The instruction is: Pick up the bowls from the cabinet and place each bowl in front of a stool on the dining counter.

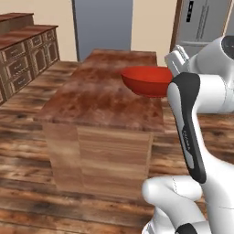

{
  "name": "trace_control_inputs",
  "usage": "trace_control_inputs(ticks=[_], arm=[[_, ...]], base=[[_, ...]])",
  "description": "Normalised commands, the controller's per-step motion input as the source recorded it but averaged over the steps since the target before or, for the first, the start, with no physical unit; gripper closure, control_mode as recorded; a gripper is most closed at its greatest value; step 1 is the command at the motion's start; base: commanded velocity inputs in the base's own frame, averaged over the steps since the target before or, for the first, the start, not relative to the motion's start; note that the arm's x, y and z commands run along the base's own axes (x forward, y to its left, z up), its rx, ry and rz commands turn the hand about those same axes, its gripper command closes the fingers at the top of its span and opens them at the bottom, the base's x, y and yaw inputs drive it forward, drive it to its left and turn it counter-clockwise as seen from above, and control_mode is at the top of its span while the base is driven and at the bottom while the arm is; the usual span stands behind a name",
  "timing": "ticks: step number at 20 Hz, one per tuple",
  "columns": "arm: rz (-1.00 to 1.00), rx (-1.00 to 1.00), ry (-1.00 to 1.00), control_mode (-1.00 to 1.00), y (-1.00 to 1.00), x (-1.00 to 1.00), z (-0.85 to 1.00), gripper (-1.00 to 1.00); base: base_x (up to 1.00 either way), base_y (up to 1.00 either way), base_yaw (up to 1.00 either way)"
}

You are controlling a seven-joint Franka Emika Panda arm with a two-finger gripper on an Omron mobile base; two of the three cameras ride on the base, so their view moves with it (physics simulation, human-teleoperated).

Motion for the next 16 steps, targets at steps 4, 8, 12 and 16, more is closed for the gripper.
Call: trace_control_inputs(ticks=[4,8,12,16], arm=[[0.00,0.00,0.00,1.00,0.00,0.00,0.00,1.00],[0.00,0.00,0.00,1.00,0.00,0.00,0.00,1.00],[0.00,0.00,0.00,1.00,0.00,0.00,0.00,1.00],[0.00,0.00,0.00,1.00,0.00,0.00,0.00,1.00]], base=[[0.12,0.20,0.36],[0.24,0.40,0.30],[0.36,0.51,0.26],[0.40,0.55,0.25]])
